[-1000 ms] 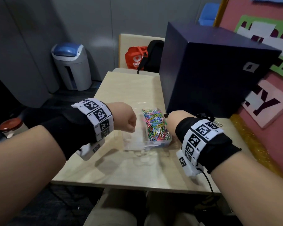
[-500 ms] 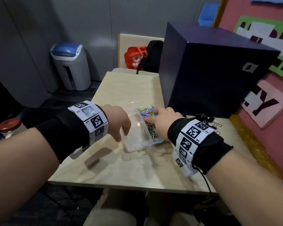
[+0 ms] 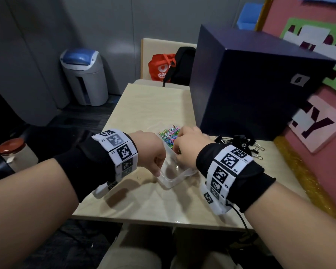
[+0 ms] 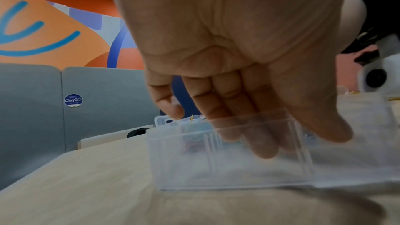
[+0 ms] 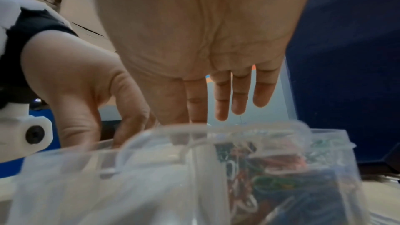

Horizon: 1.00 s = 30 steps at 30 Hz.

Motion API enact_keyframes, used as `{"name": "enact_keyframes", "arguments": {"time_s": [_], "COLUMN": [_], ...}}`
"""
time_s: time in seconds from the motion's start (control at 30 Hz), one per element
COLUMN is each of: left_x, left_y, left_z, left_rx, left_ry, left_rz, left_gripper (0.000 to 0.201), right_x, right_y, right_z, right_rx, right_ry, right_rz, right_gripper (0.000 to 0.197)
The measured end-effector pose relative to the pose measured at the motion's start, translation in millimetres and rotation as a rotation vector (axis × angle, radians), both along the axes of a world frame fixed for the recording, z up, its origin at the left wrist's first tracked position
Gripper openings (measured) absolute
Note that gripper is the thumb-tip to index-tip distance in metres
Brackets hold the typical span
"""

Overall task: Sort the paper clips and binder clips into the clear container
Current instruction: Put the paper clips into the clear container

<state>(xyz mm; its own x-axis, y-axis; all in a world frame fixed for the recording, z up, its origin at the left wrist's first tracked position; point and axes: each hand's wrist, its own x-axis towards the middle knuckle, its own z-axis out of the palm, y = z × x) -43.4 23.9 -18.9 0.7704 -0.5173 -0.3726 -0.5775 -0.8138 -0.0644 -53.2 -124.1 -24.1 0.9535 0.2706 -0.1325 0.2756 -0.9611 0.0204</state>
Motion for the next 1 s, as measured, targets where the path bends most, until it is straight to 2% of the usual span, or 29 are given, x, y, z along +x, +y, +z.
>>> {"name": "enact_keyframes", "arguments": {"time_s": [0.13,0.3,0.43,0.5,0.6,0.83,0.93,1.0], "left_x": [0,2,5,7,11,23,28,28], "left_y": [0,-1,-2,-4,-8,-20,-25,-29], "left_z": [0,-1,-4,-5,-6,-8,-9,-9], "left_rx": [0.004,-0.003,-0.01,-0.017,-0.01,0.004,-0.004,-0.032], "left_ry": [-0.005,-0.014,-0.025,-0.031,-0.052,-0.165,-0.196,-0.22], "left_rz": [0.002,0.041,0.077,0.097,0.13,0.209,0.25,0.266], "left_gripper": [0.027,0.029,0.03,0.031,0.031,0.034,0.035,0.031], "right_x": [1,13,28,32,30,21,12,14], "right_y": [-4,-34,-68,-79,-84,-68,-62,-66], "right_z": [4,9,2,-3,-10,-21,-16,-10], "right_rx": [0.042,0.03,-0.04,-0.047,-0.033,-0.06,-0.004,0.119], "right_ry": [-0.007,-0.005,0.12,0.185,0.282,0.35,0.352,0.278], "right_rz": [-0.046,-0.32,-0.567,-0.618,-0.563,-0.388,-0.29,-0.351], "right_gripper": [0.026,0.037,0.048,0.054,0.059,0.067,0.055,0.05]}}
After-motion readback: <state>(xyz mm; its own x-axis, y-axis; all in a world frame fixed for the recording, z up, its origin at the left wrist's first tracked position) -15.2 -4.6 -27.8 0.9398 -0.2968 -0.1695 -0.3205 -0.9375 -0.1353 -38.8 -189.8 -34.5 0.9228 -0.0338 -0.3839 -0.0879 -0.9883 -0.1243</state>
